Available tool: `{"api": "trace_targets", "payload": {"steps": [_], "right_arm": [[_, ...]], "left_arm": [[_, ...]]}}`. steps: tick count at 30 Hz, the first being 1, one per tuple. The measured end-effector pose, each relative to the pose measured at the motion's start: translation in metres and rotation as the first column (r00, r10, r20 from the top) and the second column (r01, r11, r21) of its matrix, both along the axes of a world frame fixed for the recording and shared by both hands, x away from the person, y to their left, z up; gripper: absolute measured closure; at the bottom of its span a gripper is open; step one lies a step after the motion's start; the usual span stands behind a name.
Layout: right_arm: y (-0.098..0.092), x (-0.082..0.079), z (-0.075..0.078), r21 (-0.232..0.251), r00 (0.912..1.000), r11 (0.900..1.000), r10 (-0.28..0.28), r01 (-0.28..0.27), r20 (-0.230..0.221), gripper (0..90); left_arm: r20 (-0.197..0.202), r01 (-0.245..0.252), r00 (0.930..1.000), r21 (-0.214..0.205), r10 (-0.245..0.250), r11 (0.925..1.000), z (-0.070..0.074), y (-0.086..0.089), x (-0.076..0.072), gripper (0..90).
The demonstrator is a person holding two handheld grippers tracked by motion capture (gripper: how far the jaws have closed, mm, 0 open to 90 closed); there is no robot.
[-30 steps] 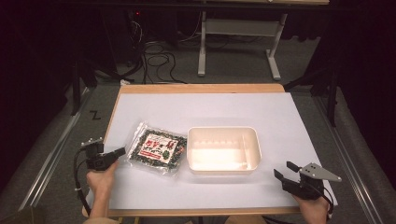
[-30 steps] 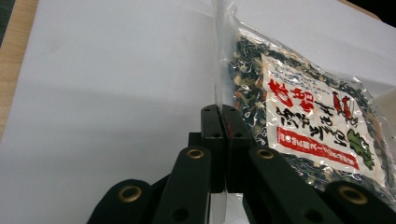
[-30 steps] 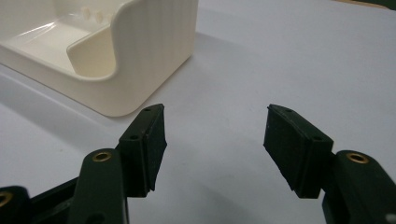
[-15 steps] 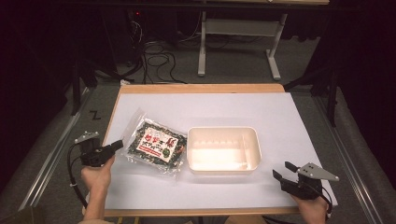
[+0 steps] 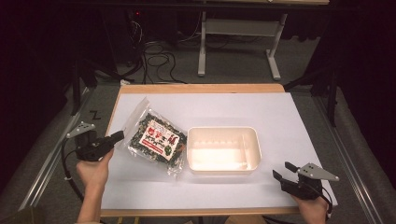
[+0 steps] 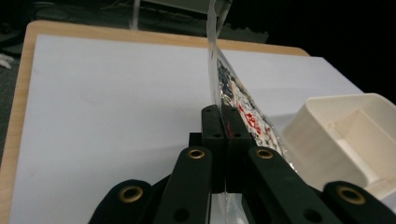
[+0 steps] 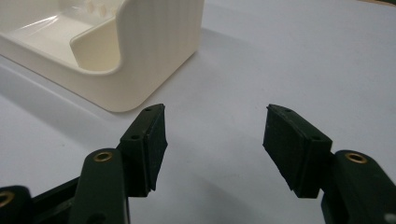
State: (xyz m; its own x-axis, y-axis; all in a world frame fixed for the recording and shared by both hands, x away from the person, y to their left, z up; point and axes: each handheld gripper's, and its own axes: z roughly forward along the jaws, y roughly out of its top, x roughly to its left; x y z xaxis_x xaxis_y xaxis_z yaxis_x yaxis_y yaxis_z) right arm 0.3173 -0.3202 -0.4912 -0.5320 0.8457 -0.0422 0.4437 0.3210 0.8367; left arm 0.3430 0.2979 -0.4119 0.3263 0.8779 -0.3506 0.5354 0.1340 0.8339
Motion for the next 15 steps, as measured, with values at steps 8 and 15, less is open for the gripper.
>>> {"api": "trace_targets", "payload": {"steps": [8,15], "right_arm": [[0.0,-0.001,0.0,-0.004,0.9999,1.0,-0.007,0.007,0.015,40.8],[0.0,-0.002,0.001,-0.004,0.9998,0.9999,-0.01,0.011,0.015,41.0]], "left_arm": [[0.058,0.036,0.9977,-0.008,-0.035,0.9993,0.027,-0.013,-0.006,90.0],[0.118,0.079,0.9902,-0.036,-0.074,0.9963,0.043,-0.022,-0.01,90.0]]}}
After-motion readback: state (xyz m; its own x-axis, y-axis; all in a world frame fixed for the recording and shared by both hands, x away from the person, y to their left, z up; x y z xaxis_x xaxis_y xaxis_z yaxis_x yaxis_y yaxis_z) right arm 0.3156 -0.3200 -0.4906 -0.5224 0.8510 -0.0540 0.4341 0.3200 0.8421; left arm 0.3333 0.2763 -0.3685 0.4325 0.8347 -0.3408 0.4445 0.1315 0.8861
